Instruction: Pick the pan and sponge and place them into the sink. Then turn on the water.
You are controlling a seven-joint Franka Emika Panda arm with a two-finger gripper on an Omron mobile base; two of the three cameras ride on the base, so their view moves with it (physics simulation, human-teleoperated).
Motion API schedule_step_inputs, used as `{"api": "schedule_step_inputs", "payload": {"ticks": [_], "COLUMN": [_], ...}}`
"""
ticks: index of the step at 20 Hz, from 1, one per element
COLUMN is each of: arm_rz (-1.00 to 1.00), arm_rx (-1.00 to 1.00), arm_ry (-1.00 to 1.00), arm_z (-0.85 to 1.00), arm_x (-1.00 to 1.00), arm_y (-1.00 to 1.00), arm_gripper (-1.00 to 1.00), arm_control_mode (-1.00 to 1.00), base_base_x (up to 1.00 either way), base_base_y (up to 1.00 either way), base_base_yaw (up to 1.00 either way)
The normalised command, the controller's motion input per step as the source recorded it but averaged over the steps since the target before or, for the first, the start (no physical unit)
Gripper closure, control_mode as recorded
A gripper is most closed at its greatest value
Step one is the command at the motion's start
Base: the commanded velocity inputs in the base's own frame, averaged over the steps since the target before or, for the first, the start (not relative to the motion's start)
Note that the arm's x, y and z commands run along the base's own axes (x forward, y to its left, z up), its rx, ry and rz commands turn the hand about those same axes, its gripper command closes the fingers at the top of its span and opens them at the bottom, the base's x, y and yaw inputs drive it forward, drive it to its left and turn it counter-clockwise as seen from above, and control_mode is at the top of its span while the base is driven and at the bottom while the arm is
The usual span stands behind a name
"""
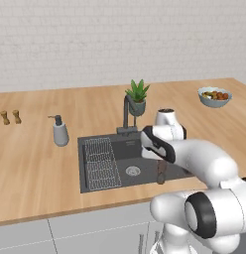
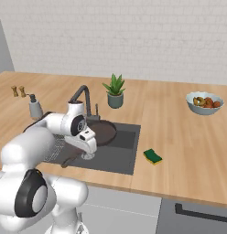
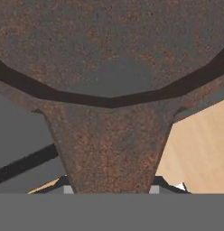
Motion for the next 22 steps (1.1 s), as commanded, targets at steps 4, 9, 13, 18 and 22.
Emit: {"api": "schedule_step_inputs", "payload": {"ticks": [4,9,13,18,22], "arm_rz": [0.59,0.72,0.68,0.58,0.52], "arm_rx": [0.0,0.0,0.0,0.0,-0.01], "arm_ry": [0.03,0.0,0.0,-0.01,0.0], "arm_z": [-0.2,-0.1,-0.11,-0.16,-0.14], "arm_x": [0.23,0.13,0.02,0.0,0.0], "arm_y": [-0.38,-0.41,-0.48,-0.49,-0.28], "arm_gripper": [1.0,1.0,1.0,1.0,1.0], "arm_control_mode": [-1.0,-1.0,-1.0,-1.0,-1.0], "base_base_x": [0.0,0.0,0.0,0.0,0.0], "base_base_y": [0.0,0.0,0.0,0.0,0.0], "base_base_yaw": [0.0,0.0,0.0,0.0,0.0]}}
